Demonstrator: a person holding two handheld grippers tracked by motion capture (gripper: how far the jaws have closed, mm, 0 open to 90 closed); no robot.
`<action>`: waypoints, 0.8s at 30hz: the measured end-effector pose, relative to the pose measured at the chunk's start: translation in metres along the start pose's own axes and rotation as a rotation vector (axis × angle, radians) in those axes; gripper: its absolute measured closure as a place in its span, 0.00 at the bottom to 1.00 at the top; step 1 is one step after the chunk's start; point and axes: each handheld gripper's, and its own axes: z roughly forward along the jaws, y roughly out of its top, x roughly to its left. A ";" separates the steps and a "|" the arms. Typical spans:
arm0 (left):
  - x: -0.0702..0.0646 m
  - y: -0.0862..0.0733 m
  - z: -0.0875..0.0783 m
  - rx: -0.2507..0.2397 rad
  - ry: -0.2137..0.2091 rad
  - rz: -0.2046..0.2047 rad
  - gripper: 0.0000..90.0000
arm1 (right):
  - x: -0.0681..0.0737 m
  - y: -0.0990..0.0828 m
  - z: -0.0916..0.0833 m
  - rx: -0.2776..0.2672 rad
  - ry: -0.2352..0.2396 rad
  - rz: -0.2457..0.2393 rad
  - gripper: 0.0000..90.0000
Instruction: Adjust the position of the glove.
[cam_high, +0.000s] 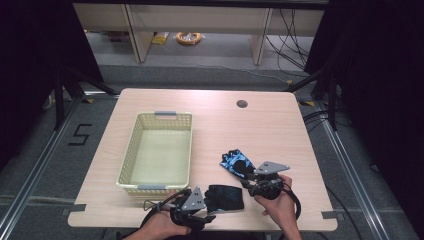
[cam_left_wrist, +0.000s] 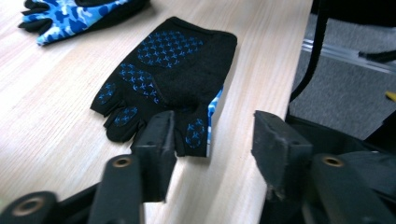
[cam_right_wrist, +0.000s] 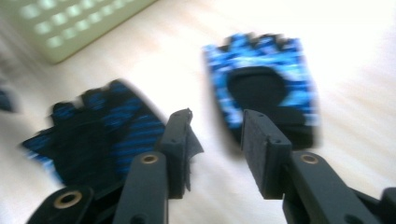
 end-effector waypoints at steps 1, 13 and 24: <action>0.001 -0.001 -0.002 0.005 -0.003 0.005 0.49 | -0.003 0.001 -0.002 -0.012 -0.038 -0.002 0.68; 0.007 -0.024 -0.026 0.010 0.021 -0.069 0.39 | -0.009 0.018 0.019 0.005 -0.035 0.004 0.67; 0.011 -0.040 -0.036 0.054 0.033 -0.085 0.35 | -0.009 0.031 0.053 0.097 0.025 0.009 0.71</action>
